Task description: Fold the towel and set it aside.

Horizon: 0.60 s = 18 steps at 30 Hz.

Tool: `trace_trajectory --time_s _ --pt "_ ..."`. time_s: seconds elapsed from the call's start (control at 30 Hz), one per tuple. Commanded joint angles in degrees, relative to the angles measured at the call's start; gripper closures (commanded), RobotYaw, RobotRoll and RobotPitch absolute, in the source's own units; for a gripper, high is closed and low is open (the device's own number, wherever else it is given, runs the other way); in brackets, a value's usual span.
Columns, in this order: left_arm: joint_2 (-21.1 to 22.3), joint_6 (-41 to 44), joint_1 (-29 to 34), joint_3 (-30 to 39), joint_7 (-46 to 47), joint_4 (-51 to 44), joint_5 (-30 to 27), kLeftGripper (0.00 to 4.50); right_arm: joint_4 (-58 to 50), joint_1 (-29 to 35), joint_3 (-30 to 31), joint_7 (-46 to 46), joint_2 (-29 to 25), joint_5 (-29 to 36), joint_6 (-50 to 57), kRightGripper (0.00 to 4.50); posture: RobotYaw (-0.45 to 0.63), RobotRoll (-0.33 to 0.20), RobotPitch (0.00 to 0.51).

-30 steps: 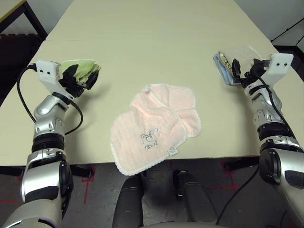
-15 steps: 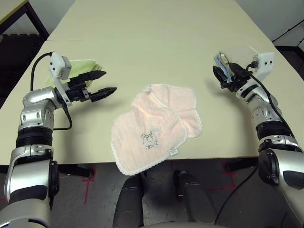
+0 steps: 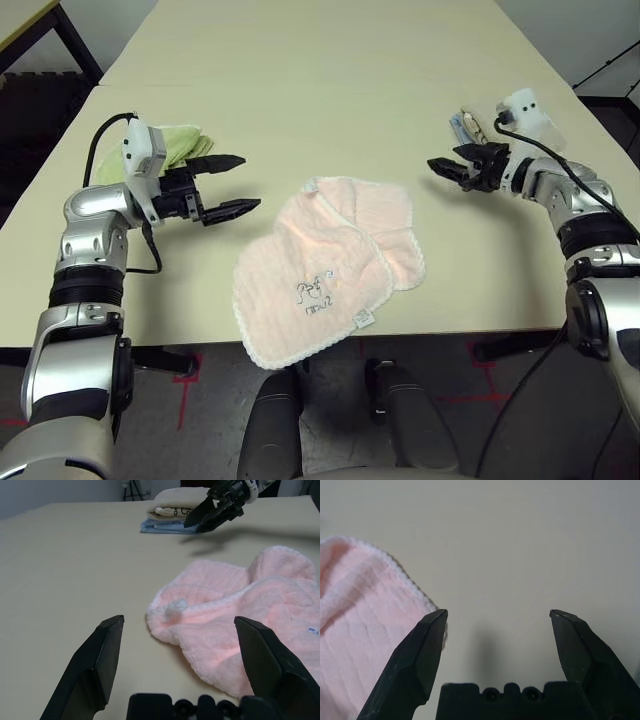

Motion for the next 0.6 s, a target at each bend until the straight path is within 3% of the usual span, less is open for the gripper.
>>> trace_trajectory --time_s 0.03,0.6 --pt "0.3 1.1 1.4 -0.3 0.1 -2.3 -0.2 0.00 2.5 -0.6 1.6 0.7 0.9 -2.2 -1.0 0.05 0.02 0.000 0.154" --pt "-0.4 3.1 1.3 -1.3 0.0 -3.4 0.0 0.00 2.5 1.4 4.4 -1.7 6.6 -7.1 -3.2 0.05 0.00 0.000 0.153"
